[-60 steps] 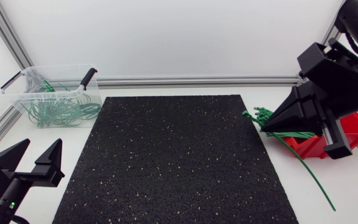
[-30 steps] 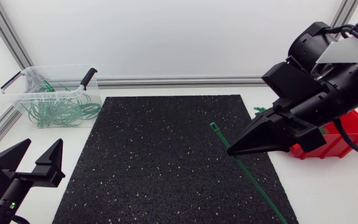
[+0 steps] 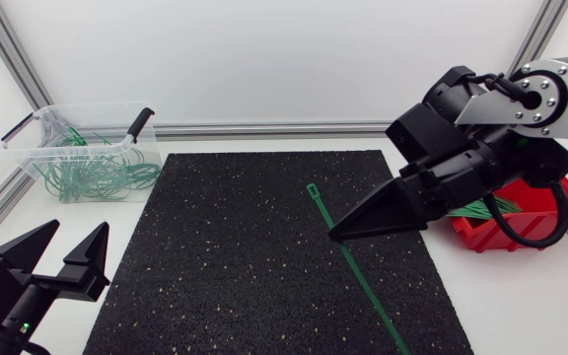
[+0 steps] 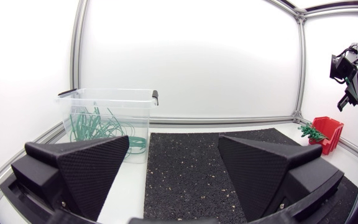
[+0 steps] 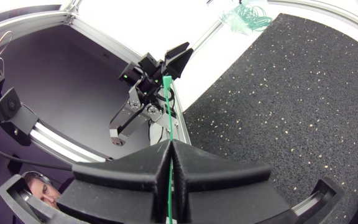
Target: Take a green cable tie from the red box, thread the tail through the head to close it, then place it in the transparent bin on the left.
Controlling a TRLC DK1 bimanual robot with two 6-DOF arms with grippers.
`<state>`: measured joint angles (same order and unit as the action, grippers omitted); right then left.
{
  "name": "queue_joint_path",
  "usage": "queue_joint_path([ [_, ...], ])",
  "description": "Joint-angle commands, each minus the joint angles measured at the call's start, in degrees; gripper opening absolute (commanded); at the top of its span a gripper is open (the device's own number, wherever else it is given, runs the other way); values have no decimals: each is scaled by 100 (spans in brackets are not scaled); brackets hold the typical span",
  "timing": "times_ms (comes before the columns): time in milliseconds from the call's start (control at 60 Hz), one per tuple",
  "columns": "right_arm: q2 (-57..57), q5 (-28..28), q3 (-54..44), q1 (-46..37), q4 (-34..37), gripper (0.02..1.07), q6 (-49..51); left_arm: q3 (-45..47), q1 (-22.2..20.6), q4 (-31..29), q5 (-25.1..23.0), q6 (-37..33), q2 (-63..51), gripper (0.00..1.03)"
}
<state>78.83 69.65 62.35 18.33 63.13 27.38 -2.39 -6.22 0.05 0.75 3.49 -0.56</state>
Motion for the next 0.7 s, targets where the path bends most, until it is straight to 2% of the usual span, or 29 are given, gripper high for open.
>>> queue_joint_path([
  [0,107,234,-179,13,-143,8,-154,213,-134,-155,30,144,91,100],
  [200,54,409,-522,83,-943,8,-277,-130,-530,-322,-155,223,73,100],
  [267,-69,409,-654,127,-1409,8,-373,-341,-486,-515,-524,372,3,100],
  [417,-526,216,-1040,250,-2965,8,-1199,-719,-406,-586,-1113,715,-357,100],
  [483,-658,75,-1199,365,-3677,8,-1718,-930,-275,-577,-1570,908,-639,100],
  [683,-755,-364,-1673,663,-5645,8,-3116,-1545,-108,-348,-2448,1436,-1500,100],
])
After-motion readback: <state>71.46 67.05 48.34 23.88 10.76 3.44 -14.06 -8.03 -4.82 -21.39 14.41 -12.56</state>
